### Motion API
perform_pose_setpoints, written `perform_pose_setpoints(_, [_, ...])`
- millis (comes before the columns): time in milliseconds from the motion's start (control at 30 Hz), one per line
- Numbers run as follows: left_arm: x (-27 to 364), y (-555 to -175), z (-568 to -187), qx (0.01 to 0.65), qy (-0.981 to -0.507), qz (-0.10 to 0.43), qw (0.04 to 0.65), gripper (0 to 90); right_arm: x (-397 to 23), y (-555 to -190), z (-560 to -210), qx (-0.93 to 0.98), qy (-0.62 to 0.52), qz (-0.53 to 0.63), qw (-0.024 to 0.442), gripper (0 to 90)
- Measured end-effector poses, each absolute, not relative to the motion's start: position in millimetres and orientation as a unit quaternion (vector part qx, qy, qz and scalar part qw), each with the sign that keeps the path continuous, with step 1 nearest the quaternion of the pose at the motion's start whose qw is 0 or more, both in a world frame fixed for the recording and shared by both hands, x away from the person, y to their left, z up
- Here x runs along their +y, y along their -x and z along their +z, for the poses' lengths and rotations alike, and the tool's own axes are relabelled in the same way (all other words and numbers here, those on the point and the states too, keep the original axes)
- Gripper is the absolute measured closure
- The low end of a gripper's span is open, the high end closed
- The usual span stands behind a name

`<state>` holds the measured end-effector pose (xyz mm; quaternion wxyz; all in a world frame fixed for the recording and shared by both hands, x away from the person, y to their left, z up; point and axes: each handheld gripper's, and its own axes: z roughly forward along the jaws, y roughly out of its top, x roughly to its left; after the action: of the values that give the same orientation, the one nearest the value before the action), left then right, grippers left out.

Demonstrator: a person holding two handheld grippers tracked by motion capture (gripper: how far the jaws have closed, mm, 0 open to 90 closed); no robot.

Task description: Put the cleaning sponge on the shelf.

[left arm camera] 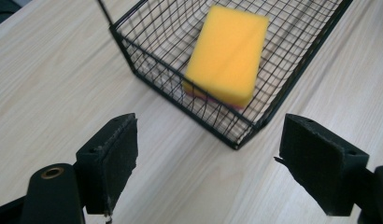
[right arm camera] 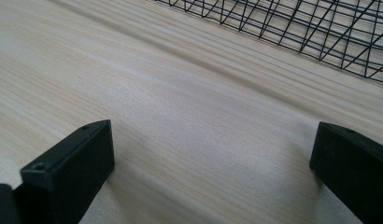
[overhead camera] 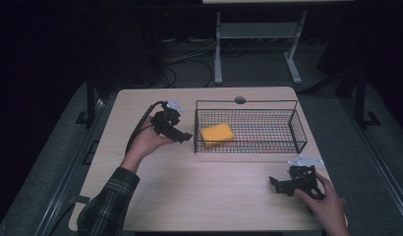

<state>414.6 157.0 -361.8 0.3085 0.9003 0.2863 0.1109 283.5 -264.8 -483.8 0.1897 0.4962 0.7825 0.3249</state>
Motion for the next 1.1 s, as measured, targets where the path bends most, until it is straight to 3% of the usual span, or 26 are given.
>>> perform_pose_setpoints(1100, [252.0, -327.2, -427.4, 0.357, -0.859, 0.158, 0.332, 18.9, -264.8, -283.5, -483.8, 0.782, -0.496, 0.325, 0.19, 0.0])
